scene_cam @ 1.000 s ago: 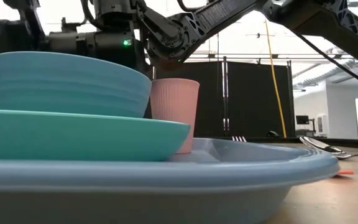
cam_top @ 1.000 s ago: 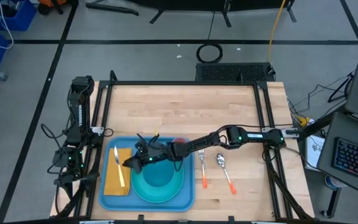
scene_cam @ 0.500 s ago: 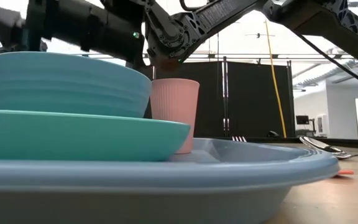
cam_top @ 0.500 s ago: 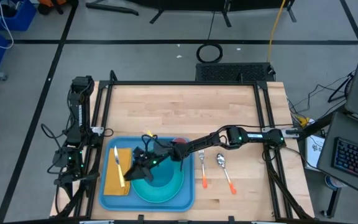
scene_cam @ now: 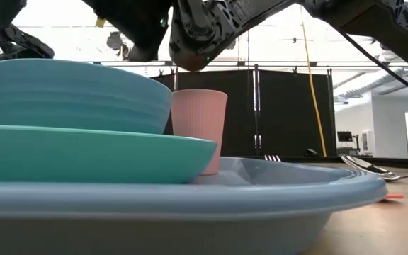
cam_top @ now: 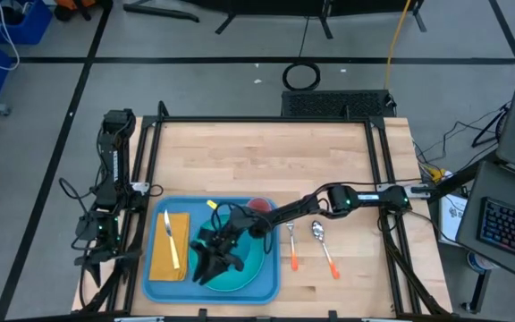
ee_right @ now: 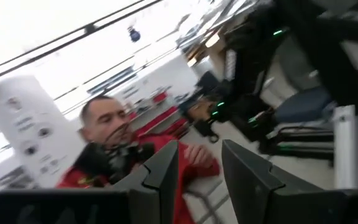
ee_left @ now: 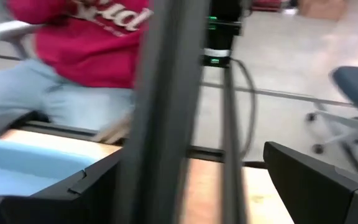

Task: Set up tray
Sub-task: Put the yellow table knife on top of the yellow table napkin on the blue tray

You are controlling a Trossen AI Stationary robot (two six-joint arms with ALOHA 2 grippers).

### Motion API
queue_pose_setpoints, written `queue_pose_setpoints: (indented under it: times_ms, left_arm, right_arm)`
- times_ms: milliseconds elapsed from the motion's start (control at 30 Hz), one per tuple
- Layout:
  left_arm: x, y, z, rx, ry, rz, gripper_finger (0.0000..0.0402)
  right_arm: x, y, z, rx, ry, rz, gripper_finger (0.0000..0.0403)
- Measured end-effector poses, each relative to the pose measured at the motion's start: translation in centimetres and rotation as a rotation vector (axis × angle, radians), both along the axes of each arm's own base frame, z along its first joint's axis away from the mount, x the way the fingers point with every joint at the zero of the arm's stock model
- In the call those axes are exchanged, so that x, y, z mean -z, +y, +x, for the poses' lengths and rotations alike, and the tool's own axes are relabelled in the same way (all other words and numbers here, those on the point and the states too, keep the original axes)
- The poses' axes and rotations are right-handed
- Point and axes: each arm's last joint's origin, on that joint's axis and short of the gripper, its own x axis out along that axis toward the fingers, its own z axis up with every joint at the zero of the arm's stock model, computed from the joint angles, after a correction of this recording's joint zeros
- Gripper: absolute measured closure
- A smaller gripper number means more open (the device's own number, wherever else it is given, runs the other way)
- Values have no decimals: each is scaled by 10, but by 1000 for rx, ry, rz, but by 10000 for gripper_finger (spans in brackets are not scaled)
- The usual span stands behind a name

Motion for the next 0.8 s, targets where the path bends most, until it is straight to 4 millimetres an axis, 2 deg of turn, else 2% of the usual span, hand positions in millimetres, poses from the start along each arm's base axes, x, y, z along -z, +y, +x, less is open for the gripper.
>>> queue_pose_setpoints:
  times_ms: [167,433,567,800]
  left_arm:
    - [0,0,2,-76,-30,-2,50]
    - [0,0,3,-85,-31,-3,50]
    - [0,0,3,-85,-31,-3,50]
    - [0,0,0,13,-2,-1,50]
  right_arm:
    - [-12,4,-7,-130,6,-13,289]
    - [-42,23,-21,-229,-115,-54,289]
    - [-51,26,-27,-314,-137,-94,289]
    - [-60,31,-34,-412,-140,-129,289]
